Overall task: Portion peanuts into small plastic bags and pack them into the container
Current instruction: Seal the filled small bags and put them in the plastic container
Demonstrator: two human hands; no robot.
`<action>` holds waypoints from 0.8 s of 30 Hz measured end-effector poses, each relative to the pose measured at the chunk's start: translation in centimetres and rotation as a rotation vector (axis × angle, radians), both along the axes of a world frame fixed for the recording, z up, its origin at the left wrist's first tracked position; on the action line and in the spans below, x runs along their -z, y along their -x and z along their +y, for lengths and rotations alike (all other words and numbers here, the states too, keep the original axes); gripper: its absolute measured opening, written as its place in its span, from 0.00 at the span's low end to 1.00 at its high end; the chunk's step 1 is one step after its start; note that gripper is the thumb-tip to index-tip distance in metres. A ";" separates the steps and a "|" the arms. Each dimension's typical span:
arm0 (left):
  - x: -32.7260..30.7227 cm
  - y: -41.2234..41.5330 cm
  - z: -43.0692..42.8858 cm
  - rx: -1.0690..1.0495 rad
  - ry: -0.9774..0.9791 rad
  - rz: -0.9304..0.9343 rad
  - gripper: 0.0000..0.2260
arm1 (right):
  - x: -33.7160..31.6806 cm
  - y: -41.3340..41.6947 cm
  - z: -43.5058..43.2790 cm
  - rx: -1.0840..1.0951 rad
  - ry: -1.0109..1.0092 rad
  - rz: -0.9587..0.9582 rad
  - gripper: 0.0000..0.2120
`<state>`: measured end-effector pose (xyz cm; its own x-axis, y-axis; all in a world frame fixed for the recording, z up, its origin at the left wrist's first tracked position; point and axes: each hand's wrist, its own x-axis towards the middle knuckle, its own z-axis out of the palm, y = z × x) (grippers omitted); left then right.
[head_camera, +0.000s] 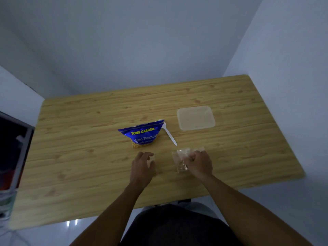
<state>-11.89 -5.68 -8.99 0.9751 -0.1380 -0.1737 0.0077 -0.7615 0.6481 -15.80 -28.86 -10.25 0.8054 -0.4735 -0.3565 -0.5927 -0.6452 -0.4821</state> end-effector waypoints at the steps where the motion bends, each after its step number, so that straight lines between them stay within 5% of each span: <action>1: -0.1 0.0 -0.3 0.015 0.006 -0.007 0.12 | 0.0 -0.1 -0.1 0.014 -0.023 0.000 0.10; 14: -2.7 -1.7 -5.5 0.029 0.484 0.200 0.11 | -4.3 -1.9 -1.0 0.006 -0.498 -0.165 0.16; 20: -3.9 -3.1 -5.5 0.031 0.499 0.083 0.03 | -6.0 -2.7 -0.4 -0.090 -0.562 -0.251 0.10; 24: -4.8 -3.3 -5.2 0.054 0.462 0.059 0.07 | -6.8 -2.8 0.5 -0.093 -0.570 -0.278 0.14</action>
<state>-8.55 -10.93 -4.15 0.9546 -0.2645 -0.1372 0.0230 -0.3938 0.9189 -13.03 -28.39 -3.42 0.9326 -0.1953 -0.3034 -0.3500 -0.2850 -0.8923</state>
